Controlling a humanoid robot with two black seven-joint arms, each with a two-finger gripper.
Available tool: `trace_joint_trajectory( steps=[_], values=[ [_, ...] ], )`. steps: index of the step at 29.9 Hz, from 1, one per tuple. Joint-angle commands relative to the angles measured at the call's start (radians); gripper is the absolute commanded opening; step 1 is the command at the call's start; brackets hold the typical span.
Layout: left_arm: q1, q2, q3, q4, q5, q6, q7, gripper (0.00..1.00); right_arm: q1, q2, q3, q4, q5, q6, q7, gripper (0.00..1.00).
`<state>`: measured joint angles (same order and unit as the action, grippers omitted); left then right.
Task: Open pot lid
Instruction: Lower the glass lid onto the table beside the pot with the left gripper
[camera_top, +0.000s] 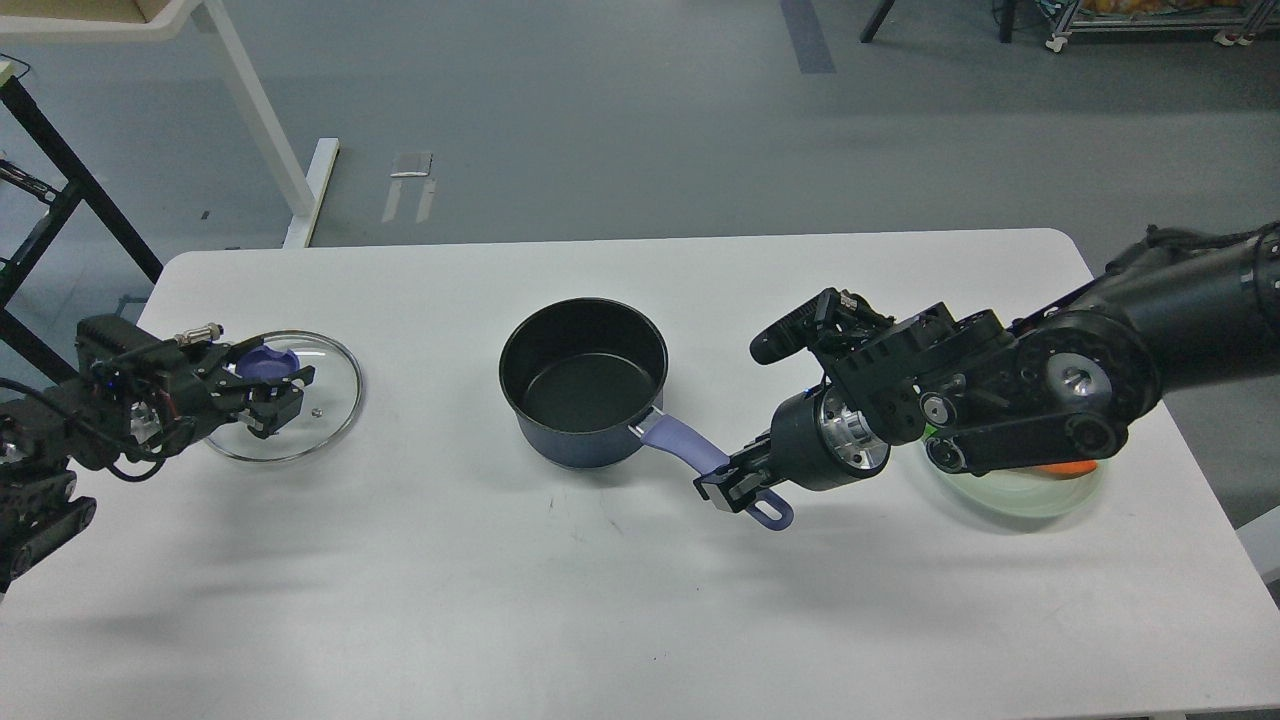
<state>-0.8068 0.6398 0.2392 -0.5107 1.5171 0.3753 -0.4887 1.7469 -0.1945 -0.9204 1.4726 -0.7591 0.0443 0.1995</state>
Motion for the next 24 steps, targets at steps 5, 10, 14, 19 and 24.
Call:
trace_joint_trajectory(
  steps=[5,10,14,19,24],
  values=[
    [0.000,-0.002,-0.001,0.000,-0.006,0.005,0.000,0.79,0.000,0.000,-0.001,0.000,0.001,0.000,0.000,0.17],
    [-0.008,0.001,0.000,0.000,-0.109,0.008,0.000,0.94,-0.006,0.001,0.000,-0.003,0.001,-0.008,-0.005,0.28],
    [-0.008,0.001,0.000,-0.003,-0.155,0.007,0.000,0.99,-0.009,0.001,0.000,-0.002,0.001,-0.008,-0.005,0.29],
    [0.005,0.005,0.003,-0.002,-0.152,0.008,0.000,0.99,-0.009,0.003,0.002,-0.002,0.001,-0.008,-0.005,0.29],
    [0.000,0.000,0.017,0.008,-0.150,0.013,0.000,0.98,-0.009,0.003,0.002,-0.002,0.003,-0.008,-0.005,0.29]
  ],
)
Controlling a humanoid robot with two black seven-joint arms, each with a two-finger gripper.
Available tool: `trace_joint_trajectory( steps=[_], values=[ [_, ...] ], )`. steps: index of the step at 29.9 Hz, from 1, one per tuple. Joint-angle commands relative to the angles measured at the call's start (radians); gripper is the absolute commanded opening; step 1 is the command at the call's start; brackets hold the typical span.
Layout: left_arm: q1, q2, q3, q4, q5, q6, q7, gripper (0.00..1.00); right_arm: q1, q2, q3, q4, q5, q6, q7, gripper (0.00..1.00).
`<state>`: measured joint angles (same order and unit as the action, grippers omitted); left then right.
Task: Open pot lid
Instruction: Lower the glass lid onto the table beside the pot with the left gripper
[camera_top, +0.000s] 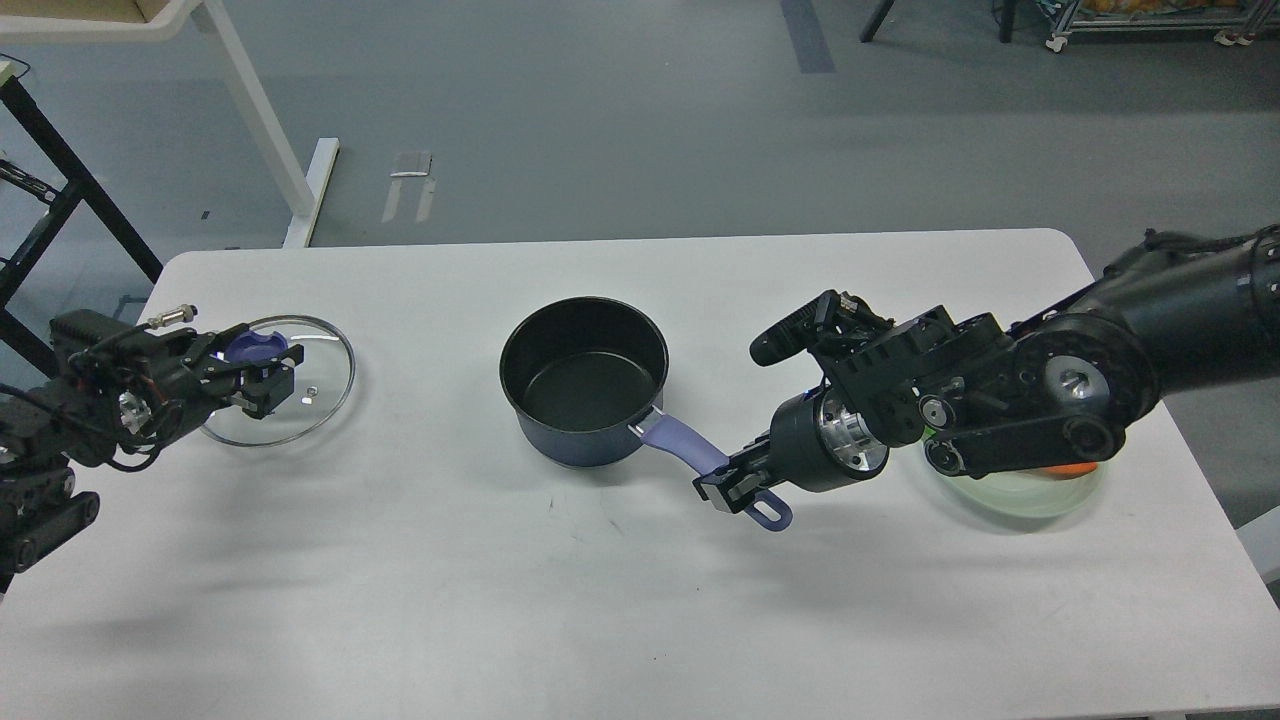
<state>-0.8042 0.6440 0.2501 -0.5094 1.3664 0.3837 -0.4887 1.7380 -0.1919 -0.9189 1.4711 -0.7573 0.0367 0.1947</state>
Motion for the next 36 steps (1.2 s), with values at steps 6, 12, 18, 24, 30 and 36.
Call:
trace_joint_trajectory(
  steps=[6,12,18,24,30,36],
  values=[
    [-0.003,-0.004,0.049,0.017,0.002,0.029,0.000,0.79,0.000,-0.001,0.000,0.000,0.001,0.000,0.000,0.29],
    [-0.003,-0.004,0.083,0.045,0.002,0.031,0.000,0.46,0.002,0.000,-0.001,0.000,0.001,0.000,0.000,0.29],
    [-0.003,-0.004,0.083,0.045,0.003,0.031,0.000,0.66,0.002,0.003,0.000,0.000,0.001,0.000,0.000,0.29],
    [-0.003,-0.006,0.083,0.045,0.000,0.032,0.000,0.78,0.000,0.003,0.000,0.000,0.001,0.000,0.000,0.29],
    [-0.003,-0.006,0.081,0.045,-0.004,0.032,0.000,0.85,0.002,0.002,0.000,0.000,0.001,0.000,0.000,0.29],
    [-0.020,-0.029,0.063,0.043,-0.100,0.031,0.000,0.97,0.000,0.002,0.000,0.000,0.003,-0.003,0.000,0.39]
  ],
)
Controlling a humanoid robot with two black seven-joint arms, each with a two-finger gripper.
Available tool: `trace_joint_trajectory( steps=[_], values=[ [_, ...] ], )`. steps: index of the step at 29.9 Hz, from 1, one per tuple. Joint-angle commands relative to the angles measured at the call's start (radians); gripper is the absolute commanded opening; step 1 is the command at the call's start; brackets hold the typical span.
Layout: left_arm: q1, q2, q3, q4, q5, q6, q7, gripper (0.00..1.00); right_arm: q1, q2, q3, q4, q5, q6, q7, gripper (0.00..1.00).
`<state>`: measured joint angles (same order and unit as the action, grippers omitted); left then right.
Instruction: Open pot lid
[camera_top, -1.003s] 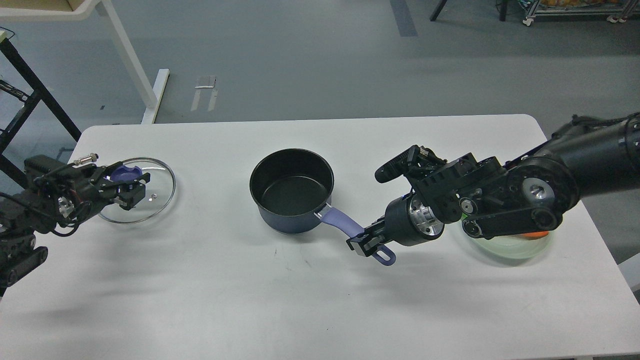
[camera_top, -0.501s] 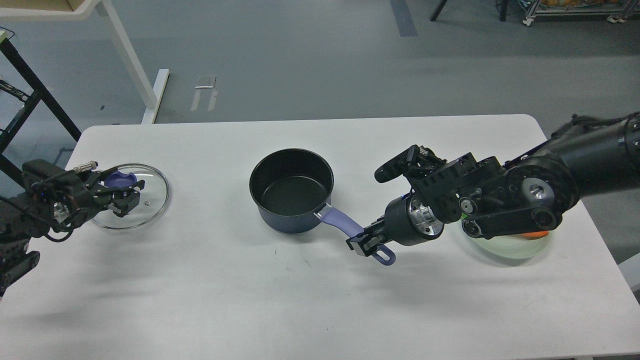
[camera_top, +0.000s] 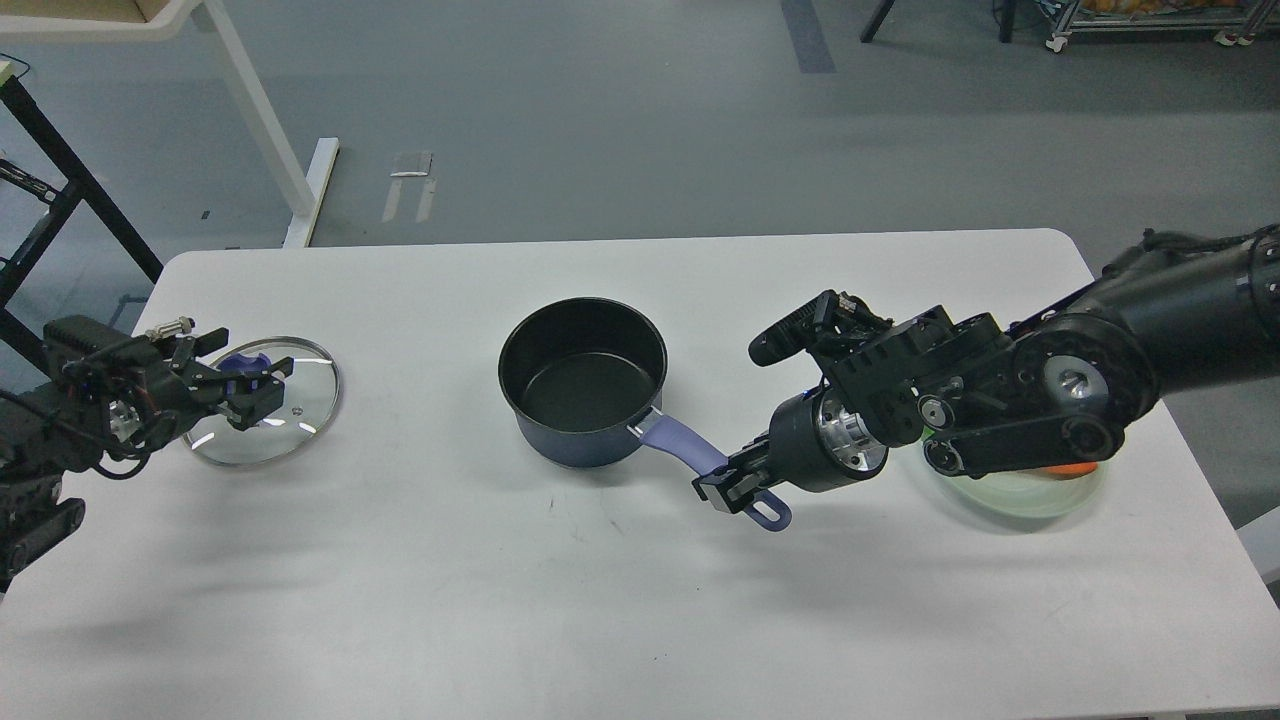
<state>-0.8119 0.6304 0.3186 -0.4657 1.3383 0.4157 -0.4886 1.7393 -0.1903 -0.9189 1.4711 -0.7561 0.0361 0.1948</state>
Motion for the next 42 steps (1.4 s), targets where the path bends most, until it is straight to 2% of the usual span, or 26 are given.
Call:
trace_joint_trajectory(
  steps=[1,7,15,25,28,32,37,42],
  values=[
    [-0.012,-0.017,-0.004,-0.001,-0.127,-0.003,0.000,0.99,-0.001,0.000,0.000,0.000,0.001,-0.002,0.000,0.41],
    [-0.015,-0.017,0.001,-0.001,-0.321,-0.011,0.000,0.99,-0.001,-0.003,0.000,0.000,0.001,-0.004,0.000,0.58],
    [-0.067,-0.021,-0.006,-0.001,-0.414,-0.012,0.000,0.99,0.006,-0.064,0.058,0.000,0.003,-0.013,0.009,0.95],
    [-0.150,-0.052,-0.006,-0.001,-0.689,-0.087,0.000,0.99,-0.062,-0.339,0.342,-0.017,0.003,-0.018,0.018,0.98],
    [-0.158,-0.115,-0.007,0.001,-0.809,-0.092,0.000,0.99,-0.177,-0.411,0.521,-0.034,0.001,-0.021,0.014,0.98],
    [-0.159,-0.175,-0.013,0.002,-0.944,-0.095,0.000,0.99,-0.319,-0.446,0.774,-0.092,0.001,-0.022,0.009,0.99],
    [-0.168,-0.216,-0.117,0.009,-1.106,-0.156,0.000,0.99,-0.484,-0.475,1.070,-0.204,0.004,-0.024,0.017,0.99],
    [-0.167,-0.216,-0.329,0.010,-1.211,-0.242,0.000,0.99,-0.664,-0.472,1.363,-0.250,0.049,-0.025,0.018,0.99]
  ],
)
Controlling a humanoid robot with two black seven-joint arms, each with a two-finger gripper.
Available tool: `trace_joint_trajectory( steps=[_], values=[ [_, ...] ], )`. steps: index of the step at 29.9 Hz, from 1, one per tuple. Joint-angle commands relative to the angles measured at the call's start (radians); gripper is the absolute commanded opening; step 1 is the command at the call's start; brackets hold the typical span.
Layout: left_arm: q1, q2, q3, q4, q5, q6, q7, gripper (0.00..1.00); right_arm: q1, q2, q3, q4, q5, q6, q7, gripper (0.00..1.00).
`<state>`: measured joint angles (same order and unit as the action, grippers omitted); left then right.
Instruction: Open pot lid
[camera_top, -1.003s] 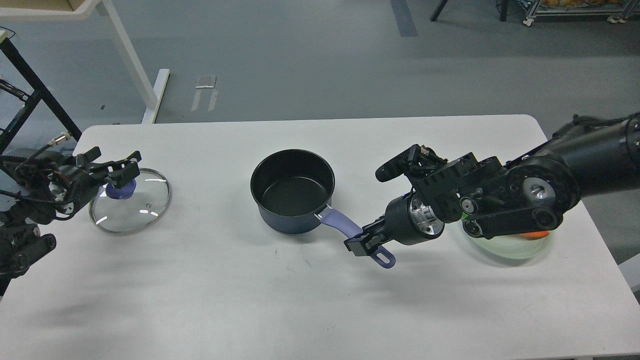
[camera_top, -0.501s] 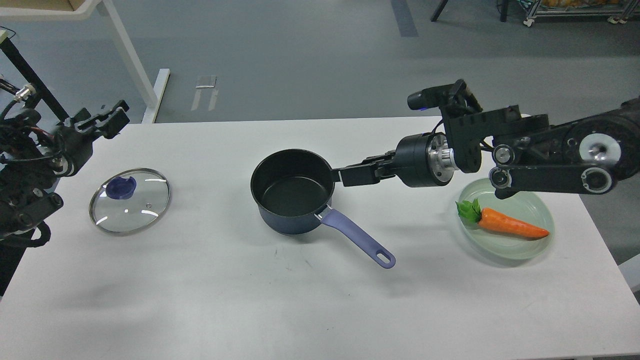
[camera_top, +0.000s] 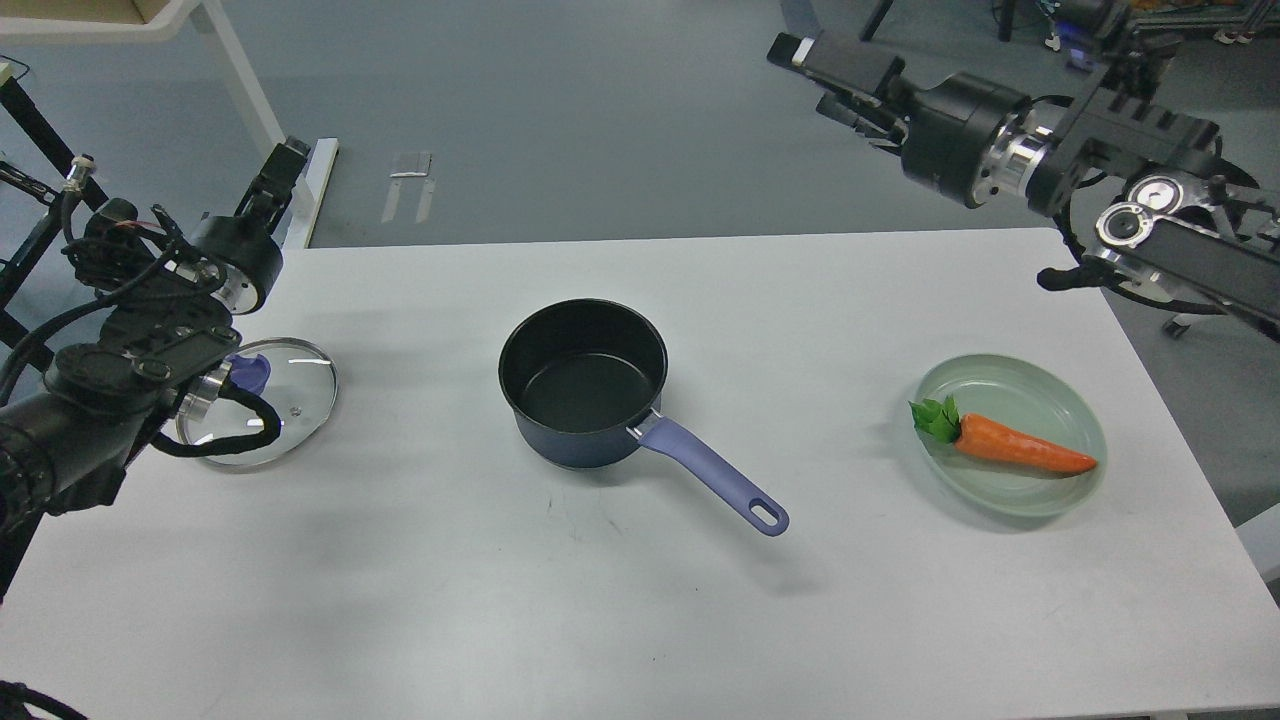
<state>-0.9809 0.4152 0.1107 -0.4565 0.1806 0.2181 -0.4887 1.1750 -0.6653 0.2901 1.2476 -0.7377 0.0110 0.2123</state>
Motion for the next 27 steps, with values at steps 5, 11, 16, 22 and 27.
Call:
trace_joint_trajectory(
  steps=[5,11,16,22,27],
  values=[
    [0.019,-0.006,-0.272,-0.001,-0.088,-0.135,0.002,0.99,-0.230,0.024,0.323,-0.080,0.185,0.000,0.002,0.99],
    [0.028,-0.033,-0.315,-0.007,-0.261,-0.275,0.001,0.99,-0.287,0.049,0.379,-0.126,0.466,-0.002,0.004,0.99],
    [0.027,-0.042,-0.319,-0.008,-0.421,-0.302,0.002,0.99,-0.302,0.082,0.382,-0.210,0.658,-0.002,0.016,0.99],
    [0.028,-0.053,-0.362,-0.013,-0.478,-0.365,0.004,0.99,-0.330,0.216,0.414,-0.365,0.875,0.010,0.117,0.99],
    [0.037,-0.056,-0.417,-0.039,-0.478,-0.394,0.005,1.00,-0.368,0.323,0.532,-0.499,0.929,0.091,0.110,0.99]
  ],
)
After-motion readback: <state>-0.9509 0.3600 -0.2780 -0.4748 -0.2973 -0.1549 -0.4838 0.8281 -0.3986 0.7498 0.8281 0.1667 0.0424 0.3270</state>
